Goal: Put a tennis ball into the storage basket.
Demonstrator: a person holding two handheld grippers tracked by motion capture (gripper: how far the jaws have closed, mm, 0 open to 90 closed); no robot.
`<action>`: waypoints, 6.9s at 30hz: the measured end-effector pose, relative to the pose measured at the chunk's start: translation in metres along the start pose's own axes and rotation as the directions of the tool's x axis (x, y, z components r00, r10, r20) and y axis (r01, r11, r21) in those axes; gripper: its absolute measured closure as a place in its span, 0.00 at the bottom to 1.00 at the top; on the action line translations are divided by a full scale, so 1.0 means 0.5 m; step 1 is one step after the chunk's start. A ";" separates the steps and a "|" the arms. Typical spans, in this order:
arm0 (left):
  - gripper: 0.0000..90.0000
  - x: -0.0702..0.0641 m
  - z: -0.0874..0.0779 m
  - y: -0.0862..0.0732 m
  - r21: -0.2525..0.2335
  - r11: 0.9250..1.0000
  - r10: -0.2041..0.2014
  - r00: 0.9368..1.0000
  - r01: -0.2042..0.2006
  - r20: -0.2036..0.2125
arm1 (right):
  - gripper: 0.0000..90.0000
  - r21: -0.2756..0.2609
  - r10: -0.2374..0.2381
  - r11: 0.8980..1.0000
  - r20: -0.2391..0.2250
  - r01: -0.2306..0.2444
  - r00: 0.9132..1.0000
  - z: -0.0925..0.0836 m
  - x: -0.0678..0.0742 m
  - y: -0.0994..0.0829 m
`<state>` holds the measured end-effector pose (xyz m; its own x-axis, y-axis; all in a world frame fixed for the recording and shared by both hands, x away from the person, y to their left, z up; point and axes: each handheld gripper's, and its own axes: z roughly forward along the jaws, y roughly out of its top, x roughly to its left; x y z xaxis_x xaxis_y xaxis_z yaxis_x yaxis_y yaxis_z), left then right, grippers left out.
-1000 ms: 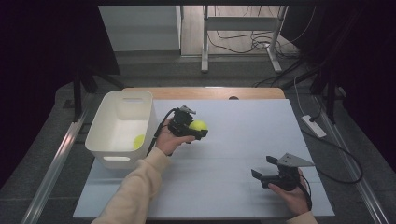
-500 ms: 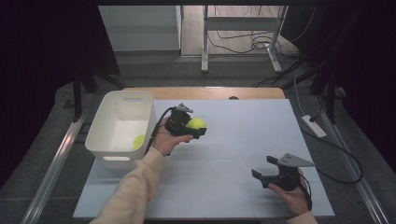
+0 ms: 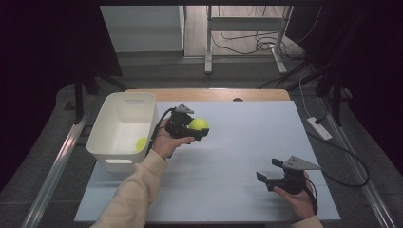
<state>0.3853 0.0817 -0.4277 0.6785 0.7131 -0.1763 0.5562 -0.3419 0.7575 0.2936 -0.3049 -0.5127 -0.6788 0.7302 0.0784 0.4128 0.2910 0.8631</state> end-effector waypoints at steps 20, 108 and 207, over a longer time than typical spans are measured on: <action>0.30 0.000 -0.043 0.010 -0.054 0.999 0.004 1.000 -0.005 -0.014 | 0.13 -0.021 0.004 1.000 0.004 -0.004 1.000 -0.005 0.002 0.007; 0.30 0.049 -0.202 -0.008 -0.225 0.974 -0.059 0.992 0.032 -0.114 | 0.14 -0.018 0.002 1.000 0.013 -0.002 1.000 -0.003 0.002 0.007; 0.30 0.222 -0.318 -0.113 -0.136 0.968 -0.246 0.885 0.209 -0.396 | 0.14 -0.007 -0.001 1.000 0.012 0.001 1.000 0.002 0.004 0.008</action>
<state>0.3531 0.2774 -0.3901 0.2735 0.9573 -0.0939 0.6153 -0.0991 0.7821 0.2944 -0.3018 -0.5096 -0.6718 0.7373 0.0719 0.4081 0.2873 0.8666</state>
